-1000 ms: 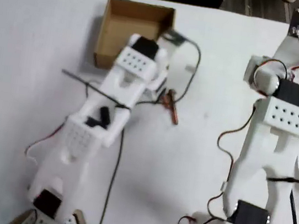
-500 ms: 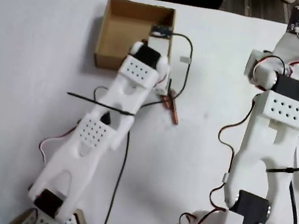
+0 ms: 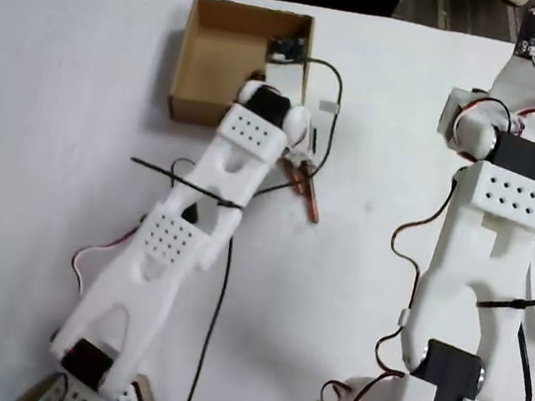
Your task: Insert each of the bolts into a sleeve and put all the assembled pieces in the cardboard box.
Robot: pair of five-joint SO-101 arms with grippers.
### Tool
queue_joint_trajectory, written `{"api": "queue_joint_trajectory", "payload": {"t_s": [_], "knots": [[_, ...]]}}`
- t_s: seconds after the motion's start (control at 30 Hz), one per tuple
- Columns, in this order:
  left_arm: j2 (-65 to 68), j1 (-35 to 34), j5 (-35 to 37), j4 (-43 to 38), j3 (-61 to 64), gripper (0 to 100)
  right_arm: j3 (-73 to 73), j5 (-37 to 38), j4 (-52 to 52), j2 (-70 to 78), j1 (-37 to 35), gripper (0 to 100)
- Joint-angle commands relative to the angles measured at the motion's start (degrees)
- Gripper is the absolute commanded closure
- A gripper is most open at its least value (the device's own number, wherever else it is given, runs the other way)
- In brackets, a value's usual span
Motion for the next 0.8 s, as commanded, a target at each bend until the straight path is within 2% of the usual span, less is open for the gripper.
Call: {"api": "queue_joint_trajectory", "payload": {"t_s": [0.0,0.33,0.43,0.6,0.77], "knots": [[-0.35,0.35,0.53,-0.97,1.19,82,-3.16,-0.53,-0.22,-0.22,0.40,97.8],[-0.35,-0.35,0.18,3.69,2.77,83,-3.25,-0.53,-0.13,-0.22,0.48,97.8],[-0.35,-1.49,-4.75,3.69,2.77,84,-3.34,-0.53,-0.04,-0.22,0.48,97.8],[-0.79,-3.08,-12.13,3.60,2.33,97,-3.34,-0.53,-0.04,-0.22,0.57,97.8],[-0.97,-3.43,-14.24,3.43,2.24,96,-3.34,-0.53,-0.04,-0.22,0.57,97.8]]}}
